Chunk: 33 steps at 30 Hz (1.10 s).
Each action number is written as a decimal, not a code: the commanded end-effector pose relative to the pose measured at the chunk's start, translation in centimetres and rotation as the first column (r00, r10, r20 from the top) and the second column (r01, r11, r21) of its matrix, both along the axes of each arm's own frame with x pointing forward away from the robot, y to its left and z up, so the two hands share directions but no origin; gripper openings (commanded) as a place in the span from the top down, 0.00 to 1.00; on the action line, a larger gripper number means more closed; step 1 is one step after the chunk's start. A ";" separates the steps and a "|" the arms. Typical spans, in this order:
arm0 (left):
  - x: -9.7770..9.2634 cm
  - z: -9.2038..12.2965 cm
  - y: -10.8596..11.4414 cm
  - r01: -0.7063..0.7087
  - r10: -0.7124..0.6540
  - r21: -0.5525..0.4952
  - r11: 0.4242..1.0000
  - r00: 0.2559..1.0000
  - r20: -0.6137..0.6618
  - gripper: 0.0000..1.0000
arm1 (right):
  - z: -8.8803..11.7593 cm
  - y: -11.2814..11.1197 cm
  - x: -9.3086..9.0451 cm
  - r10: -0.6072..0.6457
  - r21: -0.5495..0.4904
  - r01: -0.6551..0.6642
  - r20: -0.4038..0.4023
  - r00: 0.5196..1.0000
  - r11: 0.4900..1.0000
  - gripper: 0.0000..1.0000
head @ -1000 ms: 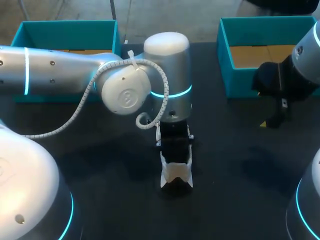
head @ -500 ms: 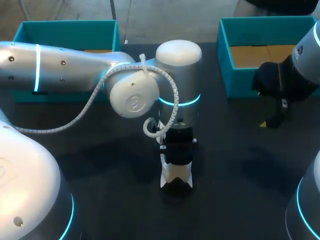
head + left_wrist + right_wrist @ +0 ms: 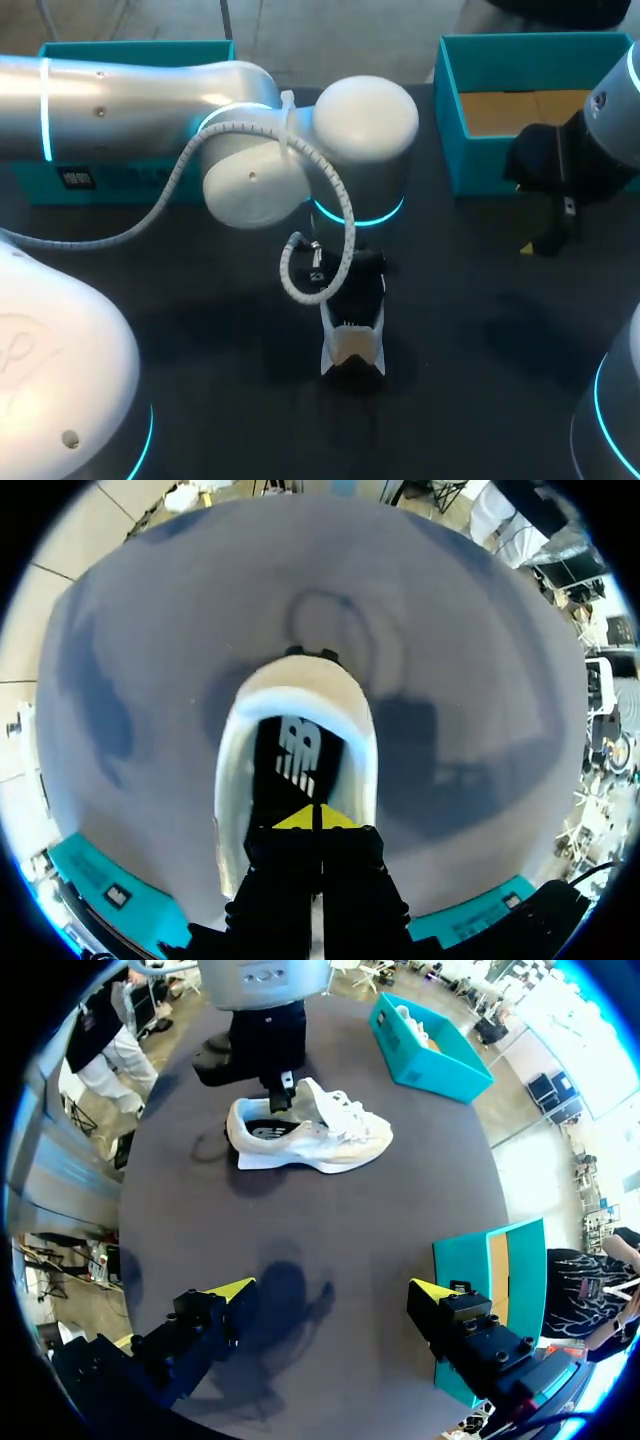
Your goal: Take the shoe out of the shoebox, open the shoe tongue, remove and reinsert the insole, then place the shoe into the shoebox
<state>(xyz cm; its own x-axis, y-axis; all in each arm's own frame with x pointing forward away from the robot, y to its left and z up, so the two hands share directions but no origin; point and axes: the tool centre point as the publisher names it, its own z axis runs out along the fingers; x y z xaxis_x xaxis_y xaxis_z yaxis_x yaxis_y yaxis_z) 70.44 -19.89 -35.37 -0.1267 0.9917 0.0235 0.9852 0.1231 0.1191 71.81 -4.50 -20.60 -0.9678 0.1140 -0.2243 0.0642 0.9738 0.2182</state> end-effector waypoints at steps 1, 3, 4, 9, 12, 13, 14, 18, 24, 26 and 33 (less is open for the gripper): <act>0.4 -0.4 0.1 -0.020 0.020 0.003 1.000 0.999 0.036 1.00 | -0.1 0.0 0.0 -0.001 -0.001 0.001 0.001 1.000 1.000 0.00; 0.8 -0.3 0.0 -0.038 0.038 -0.002 0.999 0.997 0.066 1.00 | -0.1 0.0 0.0 -0.001 -0.001 0.001 0.001 1.000 1.000 0.00; 1.0 -0.2 -0.1 -0.042 0.042 -0.007 0.999 0.996 0.073 1.00 | -0.1 0.0 0.0 -0.001 -0.001 0.001 0.001 1.000 1.000 0.00; 1.8 0.5 -0.1 -0.055 0.057 -0.019 0.998 0.990 0.128 1.00 | -0.1 0.0 0.0 -0.001 -0.001 0.001 0.001 1.000 1.000 0.00; 2.1 0.8 -0.1 -0.012 0.013 -0.014 1.000 0.989 0.146 1.00 | -0.1 0.0 0.0 -0.001 -0.001 0.001 0.001 1.000 1.000 0.00; 2.1 0.8 -0.2 0.003 -0.001 -0.012 1.000 0.989 0.150 1.00 | -0.1 0.0 0.0 -0.001 -0.001 0.001 0.001 1.000 1.000 0.00; 2.2 1.1 -0.2 0.016 -0.014 -0.008 1.000 0.986 0.168 1.00 | -0.1 0.0 0.0 -0.001 -0.001 0.001 0.001 1.000 1.000 0.00; 2.5 1.7 -0.3 0.027 -0.026 -0.006 1.000 0.981 0.194 1.00 | -0.1 0.0 0.0 -0.001 -0.001 0.001 0.001 1.000 1.000 0.00; 2.5 1.7 -0.4 0.042 -0.044 0.014 0.999 0.976 0.214 0.58 | -0.1 0.0 0.0 -0.001 -0.001 0.001 0.001 1.000 1.000 0.00; 2.5 1.8 -0.5 0.038 -0.038 0.006 0.999 0.976 0.215 0.14 | -0.1 0.0 0.0 -0.001 -0.001 0.001 0.001 1.000 1.000 0.00; 2.3 1.5 -0.4 0.039 -0.042 0.021 0.999 0.978 0.203 0.00 | -0.1 0.0 0.0 -0.001 -0.001 0.001 0.001 1.000 1.000 0.00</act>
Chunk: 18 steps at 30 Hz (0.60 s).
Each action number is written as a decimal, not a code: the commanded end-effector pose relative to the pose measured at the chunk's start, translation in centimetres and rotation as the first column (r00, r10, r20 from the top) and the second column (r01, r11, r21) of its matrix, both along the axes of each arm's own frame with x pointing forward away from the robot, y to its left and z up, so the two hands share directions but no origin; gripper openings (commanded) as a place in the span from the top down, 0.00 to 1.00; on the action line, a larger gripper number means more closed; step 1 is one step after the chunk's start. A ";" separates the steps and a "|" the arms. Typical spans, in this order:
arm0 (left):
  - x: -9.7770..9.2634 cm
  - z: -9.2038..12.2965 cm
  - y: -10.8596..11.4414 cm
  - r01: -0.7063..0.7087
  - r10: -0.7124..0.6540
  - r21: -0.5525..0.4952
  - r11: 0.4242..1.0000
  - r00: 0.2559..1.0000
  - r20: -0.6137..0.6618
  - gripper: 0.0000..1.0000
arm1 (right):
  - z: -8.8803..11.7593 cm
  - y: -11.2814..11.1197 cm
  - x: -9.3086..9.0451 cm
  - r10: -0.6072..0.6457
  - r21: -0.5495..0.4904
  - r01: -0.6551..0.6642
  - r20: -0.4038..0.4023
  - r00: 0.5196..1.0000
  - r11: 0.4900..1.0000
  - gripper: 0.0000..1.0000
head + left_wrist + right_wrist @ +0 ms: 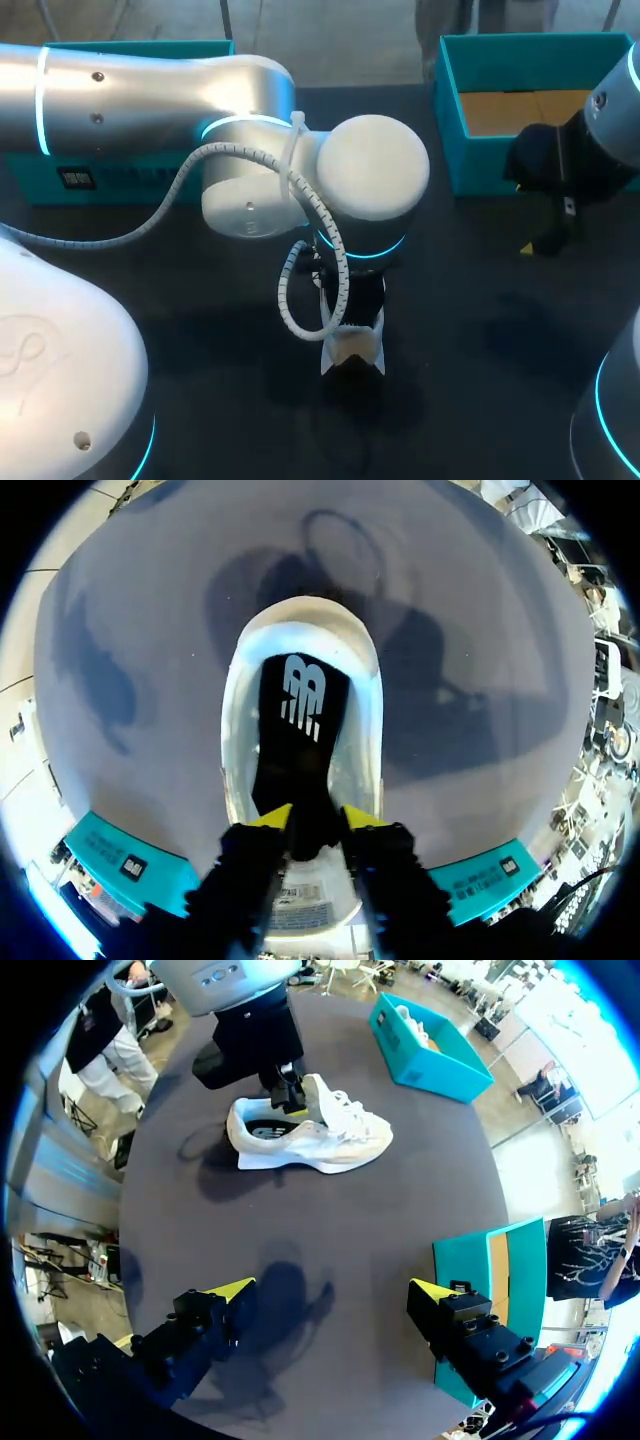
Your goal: Take the shoe out of the shoebox, open the shoe tongue, remove and reinsert the insole, then place the shoe into the shoebox
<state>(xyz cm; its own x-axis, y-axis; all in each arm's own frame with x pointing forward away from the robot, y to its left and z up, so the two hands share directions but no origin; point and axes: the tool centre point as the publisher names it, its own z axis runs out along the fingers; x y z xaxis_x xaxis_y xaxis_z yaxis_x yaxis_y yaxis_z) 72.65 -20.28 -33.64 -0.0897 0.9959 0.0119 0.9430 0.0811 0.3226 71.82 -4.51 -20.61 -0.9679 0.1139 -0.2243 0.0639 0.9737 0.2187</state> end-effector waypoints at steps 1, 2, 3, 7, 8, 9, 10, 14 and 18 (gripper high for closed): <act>0.1 -0.3 0.0 -0.003 0.003 0.008 1.000 1.000 -0.009 0.00 | -0.1 0.0 0.0 -0.001 -0.002 0.001 0.001 1.000 1.000 0.00; 0.1 -0.4 0.0 -0.003 0.003 0.009 1.000 1.000 -0.010 0.00 | -0.1 0.0 0.0 -0.001 -0.002 0.001 0.001 1.000 1.000 0.00; 0.0 -0.4 0.0 -0.004 0.004 0.011 1.000 1.000 -0.012 0.00 | -0.1 0.0 0.0 -0.001 -0.002 0.001 0.001 1.000 1.000 0.00; 0.1 -0.9 0.2 -0.014 0.015 0.023 1.000 1.000 -0.021 0.00 | -0.1 0.0 0.0 -0.001 -0.002 0.001 0.001 1.000 1.000 0.00; 0.1 -0.9 0.2 -0.016 0.017 0.026 1.000 1.000 -0.024 0.00 | -0.1 0.0 0.0 -0.001 -0.002 0.001 0.001 1.000 1.000 0.00; 0.2 -1.0 0.2 -0.019 0.020 0.030 0.999 0.999 -0.027 0.00 | -0.1 0.0 0.0 -0.001 -0.002 0.001 0.001 1.000 1.000 0.00; 0.2 -1.0 0.2 -0.019 0.020 0.031 0.999 0.999 -0.027 0.00 | -0.1 0.0 0.0 -0.001 -0.002 0.001 0.001 1.000 1.000 0.00; 0.0 -0.8 0.2 -0.019 0.019 0.025 1.000 0.999 -0.026 0.00 | -0.1 0.0 0.0 -0.001 -0.002 0.001 0.001 1.000 1.000 0.00; -0.1 -0.2 0.3 -0.015 0.016 0.012 1.000 1.000 -0.008 0.00 | -0.1 0.0 0.0 -0.001 -0.002 0.001 0.001 1.000 1.000 0.00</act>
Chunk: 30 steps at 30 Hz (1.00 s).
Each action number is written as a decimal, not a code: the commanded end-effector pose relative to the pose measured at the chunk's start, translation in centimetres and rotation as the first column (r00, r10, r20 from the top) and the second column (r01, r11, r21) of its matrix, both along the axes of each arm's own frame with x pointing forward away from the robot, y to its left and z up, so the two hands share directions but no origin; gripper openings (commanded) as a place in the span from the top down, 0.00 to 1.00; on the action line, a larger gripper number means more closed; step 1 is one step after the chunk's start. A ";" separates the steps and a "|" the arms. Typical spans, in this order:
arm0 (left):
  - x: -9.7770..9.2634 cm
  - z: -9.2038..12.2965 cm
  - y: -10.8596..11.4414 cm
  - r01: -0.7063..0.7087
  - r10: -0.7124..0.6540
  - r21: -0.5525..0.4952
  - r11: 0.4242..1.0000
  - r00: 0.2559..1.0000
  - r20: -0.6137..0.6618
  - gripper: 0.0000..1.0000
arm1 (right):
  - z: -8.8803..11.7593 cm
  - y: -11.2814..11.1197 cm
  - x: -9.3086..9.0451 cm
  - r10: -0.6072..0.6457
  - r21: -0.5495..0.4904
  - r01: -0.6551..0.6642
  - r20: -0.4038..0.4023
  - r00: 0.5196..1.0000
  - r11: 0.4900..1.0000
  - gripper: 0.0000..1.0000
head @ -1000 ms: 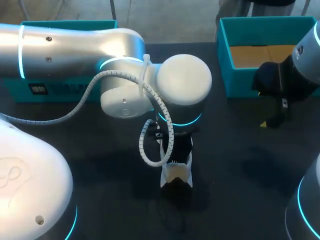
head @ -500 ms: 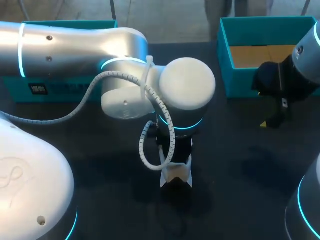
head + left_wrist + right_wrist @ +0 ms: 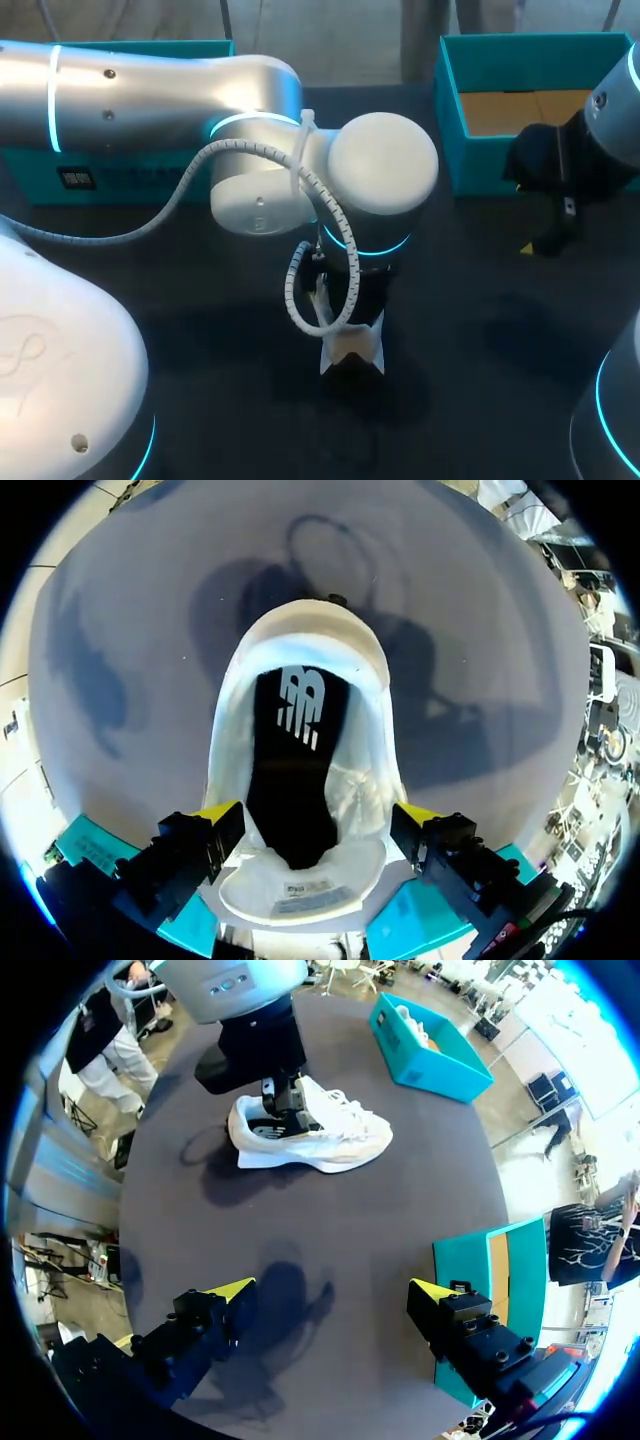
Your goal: Take the shoe out of the shoebox, open the shoe tongue, remove and reinsert the insole, then place the shoe into the shoebox
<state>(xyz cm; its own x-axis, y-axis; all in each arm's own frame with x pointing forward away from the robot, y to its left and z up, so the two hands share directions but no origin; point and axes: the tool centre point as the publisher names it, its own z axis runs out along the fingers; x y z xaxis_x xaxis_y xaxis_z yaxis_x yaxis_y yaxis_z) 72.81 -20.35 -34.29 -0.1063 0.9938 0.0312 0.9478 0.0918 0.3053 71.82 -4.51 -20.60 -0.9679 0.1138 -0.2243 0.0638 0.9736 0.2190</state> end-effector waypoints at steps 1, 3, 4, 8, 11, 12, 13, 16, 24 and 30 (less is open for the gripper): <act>-0.2 0.5 0.5 0.001 -0.001 -0.007 1.000 1.000 0.014 0.00 | -0.1 0.0 0.0 -0.001 -0.002 0.001 0.001 1.000 1.000 0.00; -0.1 0.7 0.8 0.000 0.000 0.000 1.000 1.000 0.019 0.00 | -0.1 0.0 0.0 -0.001 -0.002 0.001 0.001 1.000 1.000 0.00; 0.0 0.7 0.9 0.000 0.000 0.000 1.000 1.000 0.019 0.00 | -0.1 0.0 0.0 -0.001 -0.002 0.001 0.001 1.000 1.000 0.00; 0.8 1.5 1.2 -0.011 0.011 0.003 1.000 0.999 0.030 0.00 | -0.1 0.0 0.0 -0.001 -0.002 0.001 0.001 1.000 1.000 0.00; 1.3 2.1 1.3 -0.016 0.016 -0.002 1.000 0.999 0.040 0.00 | -0.1 0.0 0.0 -0.001 -0.002 0.001 0.001 1.000 1.000 0.00; 1.5 2.3 1.2 -0.016 0.016 -0.003 1.000 0.999 0.041 0.00 | -0.1 0.0 0.0 -0.001 -0.002 0.001 0.001 1.000 1.000 0.00; 1.5 2.3 1.2 -0.017 0.017 -0.004 1.000 0.999 0.042 0.00 | -0.1 0.0 0.0 -0.001 -0.002 0.001 0.001 1.000 1.000 0.00; 2.0 2.6 1.0 -0.010 0.010 0.002 1.000 0.999 0.050 0.00 | -0.1 0.0 0.0 -0.001 -0.002 0.001 0.001 1.000 1.000 0.00; 2.3 4.8 0.4 0.017 -0.016 -0.025 1.000 0.997 0.078 0.00 | -0.1 0.0 0.0 -0.001 -0.002 0.001 0.001 1.000 1.000 0.00; 2.9 7.2 0.9 0.019 -0.013 -0.046 0.999 0.993 0.119 0.00 | -0.1 0.0 0.0 -0.001 -0.002 0.001 0.001 1.000 1.000 0.00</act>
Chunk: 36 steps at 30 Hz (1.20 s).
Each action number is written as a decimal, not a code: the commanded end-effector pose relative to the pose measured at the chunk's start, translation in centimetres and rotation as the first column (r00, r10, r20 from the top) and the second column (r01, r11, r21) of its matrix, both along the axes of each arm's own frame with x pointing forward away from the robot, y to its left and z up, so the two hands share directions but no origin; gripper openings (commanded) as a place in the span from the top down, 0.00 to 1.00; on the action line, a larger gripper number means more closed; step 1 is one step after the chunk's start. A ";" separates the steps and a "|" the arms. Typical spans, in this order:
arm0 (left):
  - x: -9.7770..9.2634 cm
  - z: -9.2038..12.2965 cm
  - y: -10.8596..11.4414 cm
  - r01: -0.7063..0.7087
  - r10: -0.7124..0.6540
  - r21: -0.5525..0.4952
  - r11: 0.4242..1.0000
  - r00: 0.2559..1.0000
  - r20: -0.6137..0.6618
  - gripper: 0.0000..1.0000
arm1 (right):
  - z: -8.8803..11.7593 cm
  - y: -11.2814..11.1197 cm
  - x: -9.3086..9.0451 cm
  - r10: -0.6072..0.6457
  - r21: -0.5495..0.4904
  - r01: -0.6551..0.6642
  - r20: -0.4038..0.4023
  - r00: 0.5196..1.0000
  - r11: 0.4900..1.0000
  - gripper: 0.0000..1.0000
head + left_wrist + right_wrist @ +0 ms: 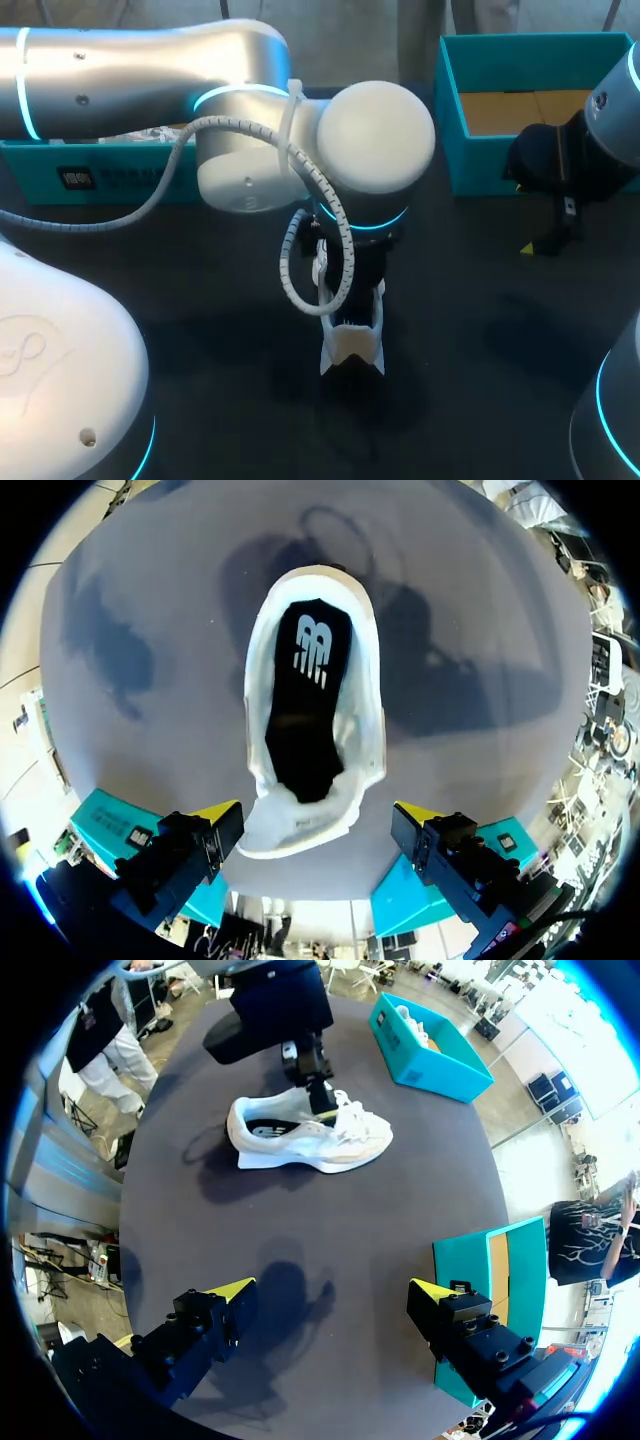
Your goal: Take the shoe out of the shoebox, open the shoe tongue, remove and reinsert the insole, then place the shoe into the shoebox
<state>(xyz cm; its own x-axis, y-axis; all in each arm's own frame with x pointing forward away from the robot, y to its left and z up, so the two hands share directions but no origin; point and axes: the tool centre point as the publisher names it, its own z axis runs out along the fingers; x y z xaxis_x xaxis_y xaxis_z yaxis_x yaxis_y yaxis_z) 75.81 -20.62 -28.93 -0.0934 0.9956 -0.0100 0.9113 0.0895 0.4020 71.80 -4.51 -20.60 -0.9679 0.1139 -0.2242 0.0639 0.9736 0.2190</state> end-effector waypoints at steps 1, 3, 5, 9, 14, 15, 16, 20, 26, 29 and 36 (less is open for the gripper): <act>0.0 2.3 1.3 0.001 0.000 -0.024 1.000 1.000 0.021 0.00 | -0.1 0.0 0.0 -0.001 -0.002 0.001 0.001 1.000 1.000 0.00; 0.4 3.1 1.5 -0.011 0.012 -0.039 0.999 1.000 0.028 0.00 | -0.1 0.0 0.0 -0.001 -0.002 0.001 0.001 1.000 1.000 0.00; 0.8 3.8 1.7 -0.017 0.019 -0.043 0.999 0.999 0.046 0.00 | -0.1 0.0 0.0 -0.001 -0.002 0.001 0.001 1.000 1.000 0.00; 1.5 4.6 2.0 -0.024 0.027 -0.056 0.998 0.998 0.051 0.00 | -0.1 0.0 0.0 -0.001 -0.002 0.001 0.001 1.000 1.000 0.00; 2.9 3.6 1.7 0.003 -0.001 -0.029 1.000 0.998 0.060 0.00 | -0.1 0.0 0.0 -0.001 -0.002 0.001 0.001 1.000 1.000 0.00; 3.3 3.2 1.6 0.013 -0.012 -0.016 1.000 0.999 0.052 0.00 | -0.1 0.0 0.0 -0.001 -0.002 0.001 0.001 1.000 1.000 0.00; 3.5 2.9 1.6 0.016 -0.015 -0.015 1.000 0.999 0.040 0.00 | -0.1 0.0 0.0 -0.001 -0.002 0.001 0.001 1.000 1.000 0.00; 4.3 1.8 0.9 0.017 -0.016 -0.035 0.999 1.000 0.019 0.09 | -0.1 0.0 0.0 -0.001 -0.002 0.001 0.001 1.000 1.000 0.00; 4.6 0.8 0.1 0.035 -0.035 -0.038 0.999 0.999 0.002 0.13 | -0.1 0.0 0.0 -0.001 -0.002 0.001 0.001 1.000 1.000 0.00; 4.7 0.4 -0.3 0.048 -0.048 -0.046 0.998 0.999 -0.014 0.40 | -0.1 0.0 0.0 -0.001 -0.002 0.001 0.001 1.000 1.000 0.00; 4.6 -0.8 -1.4 0.135 -0.135 -0.002 0.991 0.990 -0.040 0.36 | -0.1 0.0 0.0 -0.001 -0.002 0.001 0.001 1.000 1.000 0.00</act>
